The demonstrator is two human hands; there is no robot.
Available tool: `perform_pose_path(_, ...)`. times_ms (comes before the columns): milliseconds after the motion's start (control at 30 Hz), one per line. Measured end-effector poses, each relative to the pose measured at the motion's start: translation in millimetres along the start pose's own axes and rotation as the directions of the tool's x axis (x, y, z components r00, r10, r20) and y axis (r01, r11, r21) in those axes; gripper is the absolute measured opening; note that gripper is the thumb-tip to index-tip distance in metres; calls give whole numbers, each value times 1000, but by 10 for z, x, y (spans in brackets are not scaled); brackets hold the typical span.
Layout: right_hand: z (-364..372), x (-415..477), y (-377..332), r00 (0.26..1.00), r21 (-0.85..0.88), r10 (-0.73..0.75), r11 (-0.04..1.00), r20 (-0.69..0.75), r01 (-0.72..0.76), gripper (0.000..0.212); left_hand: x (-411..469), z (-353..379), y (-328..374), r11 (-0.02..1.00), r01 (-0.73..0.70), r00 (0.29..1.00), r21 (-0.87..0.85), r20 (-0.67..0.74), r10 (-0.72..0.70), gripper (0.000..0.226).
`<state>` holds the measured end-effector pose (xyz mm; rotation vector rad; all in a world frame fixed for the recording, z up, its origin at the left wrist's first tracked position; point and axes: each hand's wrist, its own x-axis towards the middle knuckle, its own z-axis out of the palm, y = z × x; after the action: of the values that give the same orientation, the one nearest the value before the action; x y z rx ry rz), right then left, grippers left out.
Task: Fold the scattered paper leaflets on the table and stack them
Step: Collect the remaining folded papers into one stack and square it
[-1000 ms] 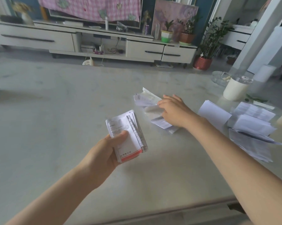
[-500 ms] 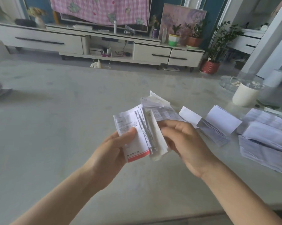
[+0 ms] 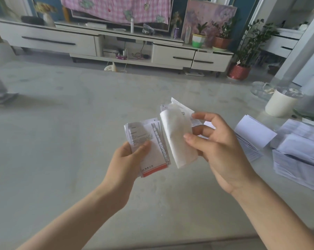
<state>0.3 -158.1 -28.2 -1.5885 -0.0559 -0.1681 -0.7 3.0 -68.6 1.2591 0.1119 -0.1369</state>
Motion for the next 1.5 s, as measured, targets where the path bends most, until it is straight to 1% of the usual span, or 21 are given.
perform_pose_path(67,141,-89,46,1000,9,-3,1000,24,3,20,-24,36,-20,1000,-22,998,19,53,21,8)
perform_pose_path(133,304,-164,152,995,-164,-103,981,-10,100,11,-56,69,-20,998,-44,992,44,124,38,18)
perform_pose_path(300,480,-237,418,918,-511,-393,801,-55,312,6,-125,127,-12,1000,8,996,-9,94,-7,35)
perform_pose_path(367,536,-264,475,895,-578,-445,739,-33,347,13,-132,139,-27,997,43,997,-69,74,-38,46)
perform_pose_path(500,614,-272,515,902,-614,-431,712,1,341,23,-125,136,-67,983,80,994,-163,93,-65,57)
perform_pose_path(600,628,-285,506,931,-569,-366,765,2,302,34,-123,112,-140,1000,9,1000,-27,28,-8,38)
perform_pose_path(667,634,-300,497,943,-519,-333,806,1,285,29,-126,106,-178,999,-39,999,15,-17,39,25)
perform_pose_path(767,647,-285,509,947,-480,-321,833,-10,277,10,-134,118,-191,998,-65,995,11,-72,65,21)
perform_pose_path(800,654,-277,523,931,-500,-364,811,-26,303,8,-138,133,-191,997,-72,995,7,-70,72,23)
perform_pose_path(867,677,-260,553,844,-625,-534,674,-46,393,8,-144,158,-201,996,-81,995,-25,-58,79,26)
perform_pose_path(933,725,-264,607,772,-706,-632,578,-70,409,13,-150,164,-191,993,-88,995,-75,-57,84,25)
perform_pose_path(967,749,-267,638,770,-732,-630,569,-96,375,17,-151,166,-180,990,-92,994,-105,-60,86,24)
perform_pose_path(1033,803,-269,704,799,-787,-586,554,-136,273,37,-160,166,-161,983,-98,995,-154,-46,92,26)
perform_pose_path(1100,837,-287,762,843,-827,-534,502,-66,253,54,-180,162,-153,984,-114,993,-140,-30,111,31)
perform_pose_path(1133,851,-308,777,870,-813,-493,509,-5,284,58,-176,151,-162,986,-119,992,-116,-52,113,32)
perform_pose_path(1200,834,-324,727,916,-677,-380,641,130,362,59,-122,106,-184,992,-110,985,-68,-143,100,31)
perform_pose_path(1267,675,-267,587,942,-510,-256,793,216,333,50,-52,56,-185,995,-88,974,-46,-212,76,27)
perform_pose_path(1300,537,-208,498,944,-501,-248,802,217,326,44,-15,49,-169,996,-76,974,-40,-219,65,26)
perform_pose_path(1367,194,-39,324,945,-624,-266,710,190,325,33,23,30,-140,997,-62,976,-38,-213,52,23)
perform_pose_path(1400,-3,51,251,951,-735,-236,605,202,306,27,34,28,-125,997,-55,978,-45,-203,45,22)
perform_pose_path(1500,-497,206,220,967,-968,75,83,244,238,28,62,5,-120,997,-26,984,-70,-176,13,19)
